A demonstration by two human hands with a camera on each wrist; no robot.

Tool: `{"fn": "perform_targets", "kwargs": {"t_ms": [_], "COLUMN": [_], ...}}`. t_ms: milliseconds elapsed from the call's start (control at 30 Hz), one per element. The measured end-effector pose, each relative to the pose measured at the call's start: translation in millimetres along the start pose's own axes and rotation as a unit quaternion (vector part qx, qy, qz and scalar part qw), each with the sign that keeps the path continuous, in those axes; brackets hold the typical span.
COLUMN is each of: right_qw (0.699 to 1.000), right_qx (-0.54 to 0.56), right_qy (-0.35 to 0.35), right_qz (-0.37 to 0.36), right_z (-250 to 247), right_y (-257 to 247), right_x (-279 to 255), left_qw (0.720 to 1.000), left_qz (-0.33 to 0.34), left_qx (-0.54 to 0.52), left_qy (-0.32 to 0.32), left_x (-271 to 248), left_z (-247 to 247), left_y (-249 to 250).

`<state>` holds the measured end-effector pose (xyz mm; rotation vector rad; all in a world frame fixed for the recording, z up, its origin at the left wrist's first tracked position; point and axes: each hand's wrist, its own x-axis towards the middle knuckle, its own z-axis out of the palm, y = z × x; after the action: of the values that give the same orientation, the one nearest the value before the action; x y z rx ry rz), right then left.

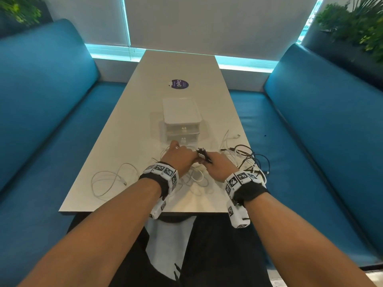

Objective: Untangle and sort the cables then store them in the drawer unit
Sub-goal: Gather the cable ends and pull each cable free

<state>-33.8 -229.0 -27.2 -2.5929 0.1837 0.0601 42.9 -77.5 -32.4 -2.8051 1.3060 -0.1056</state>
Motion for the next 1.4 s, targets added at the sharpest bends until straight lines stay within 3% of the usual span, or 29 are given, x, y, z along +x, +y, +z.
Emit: {"fn": "perform_targets", "kwargs": {"t_ms": [167, 367, 633, 767, 1000, 1100, 1200, 1400], "right_qw": [0.996, 0.974, 0.959, 0.959, 0.986, 0.996, 0.999, 0.998], "right_qx": [-0.083, -0.197, -0.237, -0.232, -0.108, -0.063, -0.050, -0.052], "right_qy": [0.011, 0.058, 0.076, 0.086, 0.105, 0.055, -0.002, 0.014], "right_qz": [0.022, 0.097, 0.135, 0.138, 0.074, 0.017, 0.015, 0.036], "right_z": [1.0, -17.0, -30.3, -27.0, -18.0, -8.3, 0.5, 0.7], "right_y": [5.2, 28.8, 37.5, 37.6, 17.8, 5.2, -1.6, -1.2], "right_x": [-2.8, -11.4, -22.0, -25.0, -15.4, -11.9, -9.4, -10.3], "left_qw": [0.999, 0.998, 0.998, 0.997, 0.996, 0.997, 0.997, 0.998], "left_qz": [-0.008, -0.019, -0.030, -0.044, -0.050, -0.040, -0.035, -0.021], "left_qx": [0.020, 0.005, -0.014, -0.019, -0.030, -0.023, -0.020, -0.002], "left_qy": [-0.034, -0.058, -0.047, -0.065, -0.065, -0.068, -0.062, -0.062], "left_x": [-2.2, -11.1, -4.0, -3.6, -3.3, -4.5, -6.6, -11.0], "left_z": [3.2, 0.7, 10.1, 13.9, 5.1, -0.3, -6.8, -10.3], "left_y": [1.0, -5.1, -8.2, -5.7, 1.9, 9.2, 11.9, 8.2]}}
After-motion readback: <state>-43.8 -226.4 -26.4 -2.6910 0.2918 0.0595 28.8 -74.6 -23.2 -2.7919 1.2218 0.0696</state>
